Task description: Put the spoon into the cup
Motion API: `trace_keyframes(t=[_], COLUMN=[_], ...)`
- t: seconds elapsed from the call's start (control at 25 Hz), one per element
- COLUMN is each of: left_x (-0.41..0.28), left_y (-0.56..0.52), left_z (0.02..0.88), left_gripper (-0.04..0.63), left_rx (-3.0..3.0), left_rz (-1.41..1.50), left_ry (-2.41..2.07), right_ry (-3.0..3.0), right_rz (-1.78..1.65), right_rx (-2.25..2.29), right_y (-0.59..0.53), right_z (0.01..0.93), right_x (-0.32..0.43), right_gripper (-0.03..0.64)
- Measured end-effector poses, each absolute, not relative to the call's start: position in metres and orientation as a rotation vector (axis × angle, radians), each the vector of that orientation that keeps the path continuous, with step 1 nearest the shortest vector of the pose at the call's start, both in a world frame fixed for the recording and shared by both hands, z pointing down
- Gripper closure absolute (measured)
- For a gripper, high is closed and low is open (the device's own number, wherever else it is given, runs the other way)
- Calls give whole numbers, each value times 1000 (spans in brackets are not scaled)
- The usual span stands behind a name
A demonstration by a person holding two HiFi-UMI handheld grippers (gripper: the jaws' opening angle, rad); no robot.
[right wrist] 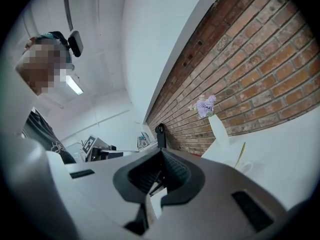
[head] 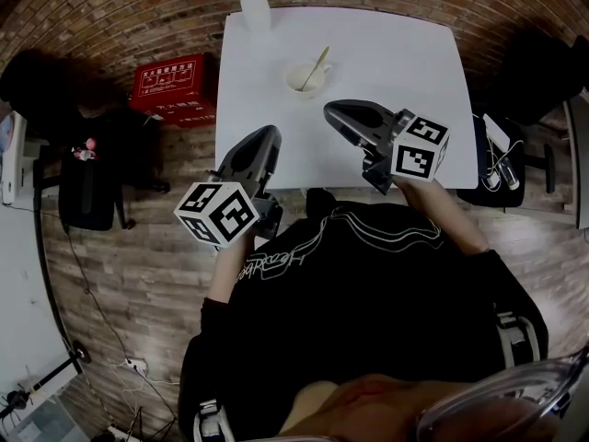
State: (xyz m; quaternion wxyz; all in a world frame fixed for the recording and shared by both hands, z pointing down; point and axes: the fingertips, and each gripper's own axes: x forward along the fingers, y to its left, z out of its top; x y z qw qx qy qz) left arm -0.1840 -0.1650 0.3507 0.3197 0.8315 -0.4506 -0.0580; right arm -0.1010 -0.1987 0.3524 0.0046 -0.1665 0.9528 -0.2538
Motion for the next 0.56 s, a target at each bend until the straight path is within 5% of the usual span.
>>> trace_keyframes(t=[0.56], left_x=[-183], left_y=[-182], left_z=[355], left_gripper=[588], left_rx=[2178], left_rz=[-144], left_ry=[-1186], right_ry=[2989], right_rz=[-801], right_rx=[-514], right_y=[-216], right_z=[355], right_x=[-101], right_gripper=[620])
